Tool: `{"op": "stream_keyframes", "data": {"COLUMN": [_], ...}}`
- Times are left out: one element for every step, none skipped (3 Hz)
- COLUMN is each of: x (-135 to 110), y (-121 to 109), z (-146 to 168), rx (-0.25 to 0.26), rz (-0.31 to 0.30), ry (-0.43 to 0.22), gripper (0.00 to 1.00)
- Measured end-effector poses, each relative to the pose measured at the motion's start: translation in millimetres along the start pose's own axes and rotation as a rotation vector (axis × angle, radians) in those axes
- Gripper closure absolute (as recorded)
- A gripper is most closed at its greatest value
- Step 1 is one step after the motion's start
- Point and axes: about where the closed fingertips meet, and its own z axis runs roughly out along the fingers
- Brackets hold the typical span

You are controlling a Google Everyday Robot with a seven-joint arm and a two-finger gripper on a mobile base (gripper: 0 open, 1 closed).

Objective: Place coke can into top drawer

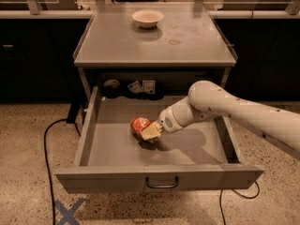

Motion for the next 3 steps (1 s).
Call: {"op": "stream_keyframes", "data": {"x": [32.9,31.1,31.0], "y": [-14.6,-13.4,-13.3], "z": [20.4,17.9,17.9], "rx": [-0.008,-0.009,-0.009], "rz": [0.038,0.039,0.039], "ry": [0.041,0.042,0.042], "gripper": [1.00,1.00,0.81]}}
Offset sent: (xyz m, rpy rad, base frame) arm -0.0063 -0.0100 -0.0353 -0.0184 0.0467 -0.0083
